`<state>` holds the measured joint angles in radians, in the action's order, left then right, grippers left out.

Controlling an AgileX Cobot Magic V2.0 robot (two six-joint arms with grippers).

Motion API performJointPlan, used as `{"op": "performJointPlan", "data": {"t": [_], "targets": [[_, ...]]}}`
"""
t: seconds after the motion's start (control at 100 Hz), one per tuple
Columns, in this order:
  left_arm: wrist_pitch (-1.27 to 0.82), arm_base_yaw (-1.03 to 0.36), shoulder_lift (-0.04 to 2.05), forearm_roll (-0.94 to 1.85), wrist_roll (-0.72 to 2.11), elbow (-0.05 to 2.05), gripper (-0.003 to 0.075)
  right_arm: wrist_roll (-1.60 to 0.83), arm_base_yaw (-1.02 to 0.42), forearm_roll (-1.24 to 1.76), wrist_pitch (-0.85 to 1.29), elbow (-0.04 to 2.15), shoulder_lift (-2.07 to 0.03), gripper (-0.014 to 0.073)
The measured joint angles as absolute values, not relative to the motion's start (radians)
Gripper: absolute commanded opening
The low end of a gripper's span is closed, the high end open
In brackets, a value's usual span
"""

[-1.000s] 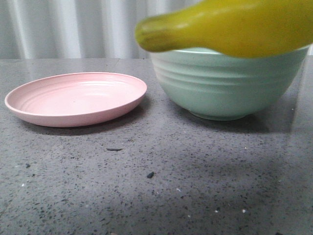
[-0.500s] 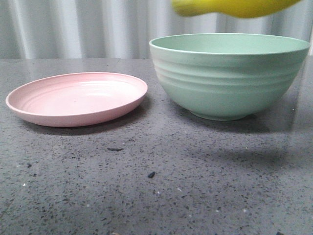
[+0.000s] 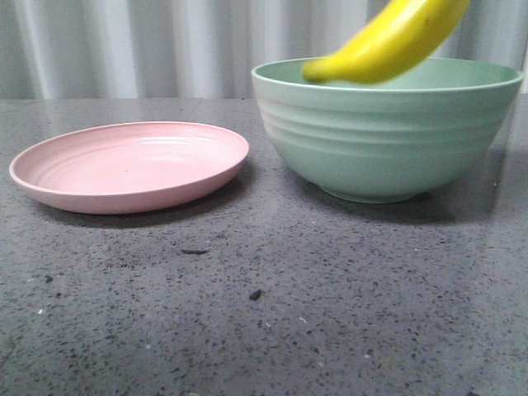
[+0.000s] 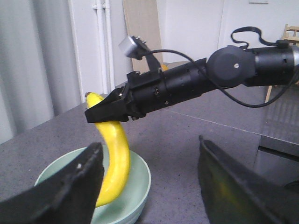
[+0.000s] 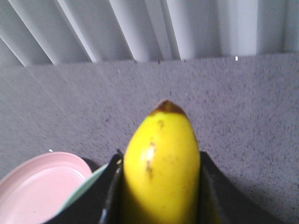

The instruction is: Transfer banana from pink plate to green bowl

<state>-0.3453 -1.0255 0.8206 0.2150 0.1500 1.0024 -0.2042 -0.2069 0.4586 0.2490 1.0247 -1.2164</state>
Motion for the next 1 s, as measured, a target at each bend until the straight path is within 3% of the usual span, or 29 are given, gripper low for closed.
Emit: {"op": "performJointPlan", "data": {"t": [0.07,0.12,0.64,0.73,0.89,1.0], "targets": [[-0.334,-1.025,0.821,0.227,0.15,0.989,0.0375,-0.21,-0.207,0.456,0.247,1.031,-1.259,0.0353],[-0.325,-1.025,0.821,0.232,0.15,0.981,0.0374,-0.21,-0.207,0.457,0.244,1.032,-1.278,0.0403],[-0.309,-1.025,0.821,0.238,0.152,0.972,0.0361,-0.219,-0.207,0.454,0.227,1.037,-1.249,0.0405],[-0.309,-1.025,0.821,0.238,0.152,0.972,0.0288,-0.219,-0.207,0.45,0.254,1.037,-1.211,0.0327],[-0.309,-1.025,0.821,0.238,0.152,0.97,0.0077,-0.221,-0.207,0.413,0.36,1.039,-1.127,-0.0062],[-0.308,-1.025,0.821,0.238,0.152,0.95,-0.002,-0.221,-0.207,0.395,0.427,1.039,-1.063,-0.0062]]}}
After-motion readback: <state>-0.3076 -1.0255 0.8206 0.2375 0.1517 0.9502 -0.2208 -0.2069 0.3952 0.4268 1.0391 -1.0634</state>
